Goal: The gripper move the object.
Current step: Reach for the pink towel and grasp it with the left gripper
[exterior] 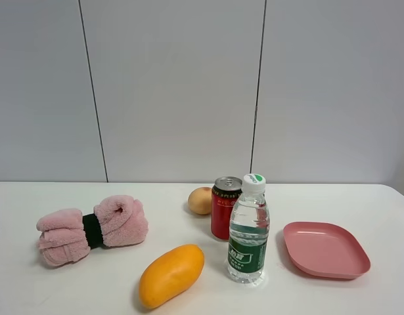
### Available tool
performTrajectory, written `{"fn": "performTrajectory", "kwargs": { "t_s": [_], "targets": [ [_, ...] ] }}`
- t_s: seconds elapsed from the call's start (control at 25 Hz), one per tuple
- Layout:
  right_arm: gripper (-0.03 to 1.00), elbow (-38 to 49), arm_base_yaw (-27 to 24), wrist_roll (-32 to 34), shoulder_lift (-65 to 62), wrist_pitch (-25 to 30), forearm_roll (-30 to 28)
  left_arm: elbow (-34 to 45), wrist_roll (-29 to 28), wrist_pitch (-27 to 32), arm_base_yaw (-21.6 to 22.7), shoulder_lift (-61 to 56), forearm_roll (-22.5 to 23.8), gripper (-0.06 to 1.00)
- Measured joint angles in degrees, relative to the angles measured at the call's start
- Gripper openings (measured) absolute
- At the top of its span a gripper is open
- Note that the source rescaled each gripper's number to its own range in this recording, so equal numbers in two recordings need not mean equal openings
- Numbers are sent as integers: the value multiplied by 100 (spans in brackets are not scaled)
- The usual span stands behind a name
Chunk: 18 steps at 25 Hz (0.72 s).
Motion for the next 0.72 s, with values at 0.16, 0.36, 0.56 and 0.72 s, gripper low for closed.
{"fn": "performTrajectory", "kwargs": {
  "t_s": [0.16,0.36,0.56,0.72],
  "targets": [
    [100,0,0,0,0,0,0,0,0,0,0,0,0,52],
    [100,0,0,0,0,0,0,0,0,0,0,0,0,52],
    [100,0,0,0,0,0,0,0,0,0,0,0,0,52],
    [100,0,0,0,0,0,0,0,0,0,0,0,0,52]
  ]
}}
